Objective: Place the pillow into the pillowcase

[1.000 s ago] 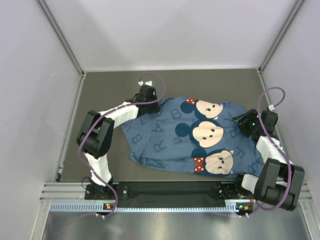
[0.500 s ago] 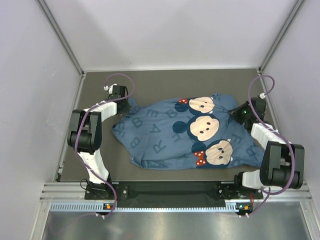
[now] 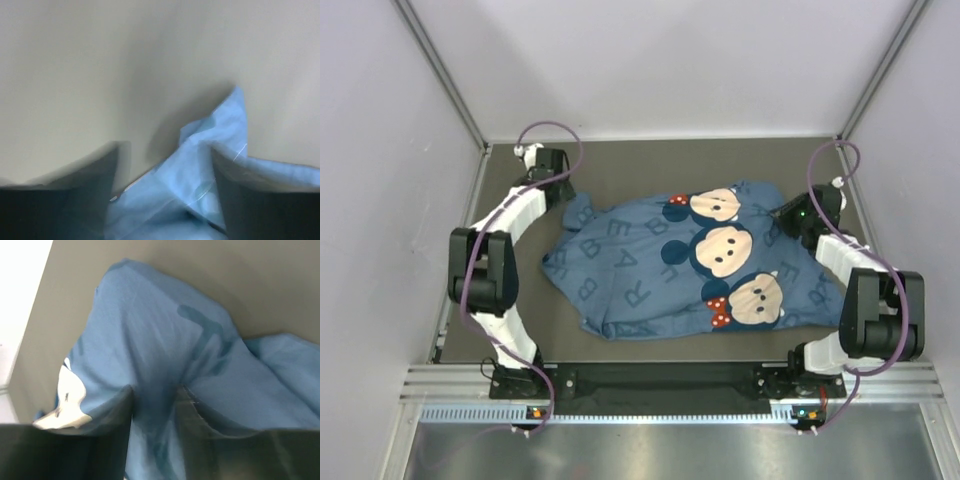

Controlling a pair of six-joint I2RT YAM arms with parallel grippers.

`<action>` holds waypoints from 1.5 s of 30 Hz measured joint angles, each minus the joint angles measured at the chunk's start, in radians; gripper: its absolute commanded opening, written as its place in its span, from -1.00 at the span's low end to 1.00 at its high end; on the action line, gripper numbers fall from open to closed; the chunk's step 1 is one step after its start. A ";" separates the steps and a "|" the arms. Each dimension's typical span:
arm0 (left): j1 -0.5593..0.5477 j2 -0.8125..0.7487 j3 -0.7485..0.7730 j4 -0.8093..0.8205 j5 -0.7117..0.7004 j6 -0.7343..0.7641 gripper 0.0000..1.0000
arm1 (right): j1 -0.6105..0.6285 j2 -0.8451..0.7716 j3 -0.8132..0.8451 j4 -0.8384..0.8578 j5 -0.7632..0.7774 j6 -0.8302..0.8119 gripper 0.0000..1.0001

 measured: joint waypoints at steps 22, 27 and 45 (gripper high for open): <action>-0.316 -0.512 -0.433 -0.112 0.234 -0.024 0.89 | -0.048 -0.590 -0.096 -0.249 0.016 -0.238 0.89; -0.314 -0.571 -0.555 -0.135 0.230 -0.039 0.56 | -0.048 -0.616 -0.161 -0.279 0.010 -0.264 0.89; -0.317 -0.989 -0.645 -0.360 -0.133 -0.263 0.10 | -0.048 -0.602 -0.233 -0.278 -0.011 -0.272 0.89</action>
